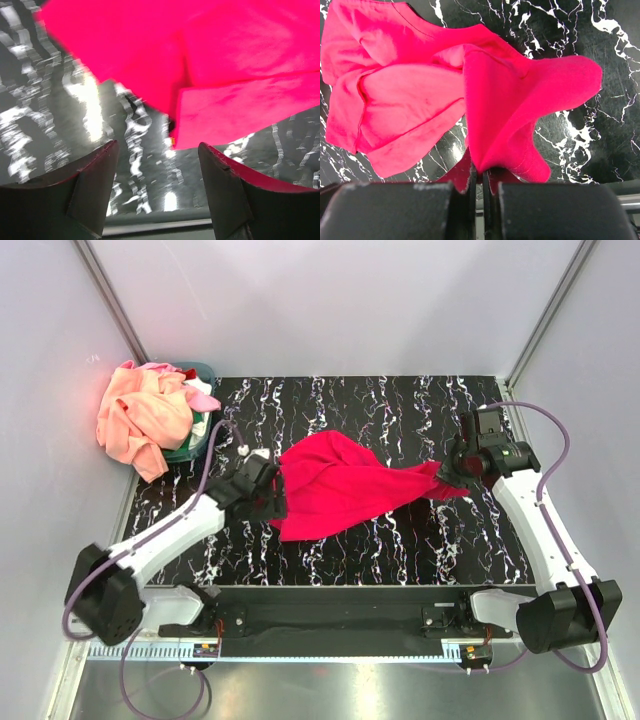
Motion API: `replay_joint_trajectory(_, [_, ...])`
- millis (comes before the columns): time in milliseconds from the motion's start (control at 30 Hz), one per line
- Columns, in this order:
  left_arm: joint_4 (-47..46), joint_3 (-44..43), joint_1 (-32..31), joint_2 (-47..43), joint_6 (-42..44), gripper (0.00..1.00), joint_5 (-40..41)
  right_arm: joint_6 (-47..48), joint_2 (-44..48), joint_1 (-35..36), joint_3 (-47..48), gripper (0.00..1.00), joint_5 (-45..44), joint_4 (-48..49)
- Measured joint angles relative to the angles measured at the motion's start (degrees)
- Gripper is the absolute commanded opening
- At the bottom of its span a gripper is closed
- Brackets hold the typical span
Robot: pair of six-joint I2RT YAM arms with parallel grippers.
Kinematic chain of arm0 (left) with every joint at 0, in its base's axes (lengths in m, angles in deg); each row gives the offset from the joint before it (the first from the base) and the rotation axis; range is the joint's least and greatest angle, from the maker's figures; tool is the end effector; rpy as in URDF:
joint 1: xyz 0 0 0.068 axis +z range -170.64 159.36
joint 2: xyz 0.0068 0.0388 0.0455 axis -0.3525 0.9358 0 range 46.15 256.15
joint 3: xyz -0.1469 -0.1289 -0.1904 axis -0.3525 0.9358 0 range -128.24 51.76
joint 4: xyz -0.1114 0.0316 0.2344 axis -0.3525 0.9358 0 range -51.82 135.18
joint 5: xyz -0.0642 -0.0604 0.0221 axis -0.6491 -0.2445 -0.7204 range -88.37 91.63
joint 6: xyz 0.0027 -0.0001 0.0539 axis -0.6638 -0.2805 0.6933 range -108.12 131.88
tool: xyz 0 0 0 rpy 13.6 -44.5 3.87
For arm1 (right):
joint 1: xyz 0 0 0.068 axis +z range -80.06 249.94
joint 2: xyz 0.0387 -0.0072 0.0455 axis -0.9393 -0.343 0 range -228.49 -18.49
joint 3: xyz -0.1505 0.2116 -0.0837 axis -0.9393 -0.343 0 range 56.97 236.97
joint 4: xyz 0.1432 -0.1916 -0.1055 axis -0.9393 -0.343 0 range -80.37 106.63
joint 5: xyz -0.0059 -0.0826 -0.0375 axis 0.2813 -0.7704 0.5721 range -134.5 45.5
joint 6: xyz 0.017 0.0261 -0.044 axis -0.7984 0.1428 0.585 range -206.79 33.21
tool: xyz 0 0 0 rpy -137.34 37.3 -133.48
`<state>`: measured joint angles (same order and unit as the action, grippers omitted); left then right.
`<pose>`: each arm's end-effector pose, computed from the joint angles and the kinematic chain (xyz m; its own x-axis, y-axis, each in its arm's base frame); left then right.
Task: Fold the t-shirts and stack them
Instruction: Flatten the tshirt out
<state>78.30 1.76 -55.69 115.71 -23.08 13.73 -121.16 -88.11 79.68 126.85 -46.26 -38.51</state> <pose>0.1955 -0.1281 0.2415 -0.8513 -0.0872 -0.5174 -0.0157 0.9899 -0.1410 0.2327 0.0388 0.3325 -0.7511 0.4436 -0.4890 0.3299 0.8937 0.3040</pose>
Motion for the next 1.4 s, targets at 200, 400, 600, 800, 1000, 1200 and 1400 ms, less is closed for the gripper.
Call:
replay_joint_trajectory(200, [-8.0,0.3,-1.1,11.0,-0.9,0.71,-3.8,0.1,0.1,0.0,-0.2,0.00,0.9,0.5])
replay_joint_trajectory(400, [-12.3,0.5,-1.2,17.0,-0.9,0.66,-5.7,0.3,0.1,0.0,-0.2,0.00,1.0,0.9])
replay_joint_trajectory(600, [-14.3,0.2,-1.2,19.8,-0.7,0.54,-6.5,0.7,0.1,0.0,-0.2,0.00,1.0,1.4])
replay_joint_trajectory(800, [-15.0,0.2,-1.2,19.8,-0.7,0.47,-6.6,0.9,0.1,0.0,-0.6,0.00,1.0,2.1])
replay_joint_trajectory(1000, [-15.0,0.1,-1.2,19.8,-0.7,0.31,-6.5,1.0,0.1,0.0,-0.8,0.00,1.0,2.5])
replay_joint_trajectory(1200, [-14.3,-0.2,-1.2,19.4,-0.7,0.22,-6.3,1.0,0.1,0.0,-1.2,0.00,1.0,2.8])
replay_joint_trajectory(1400, [-10.8,-2.8,-1.3,18.1,-0.2,0.19,-4.4,1.0,0.1,0.0,-1.2,0.00,1.0,2.8])
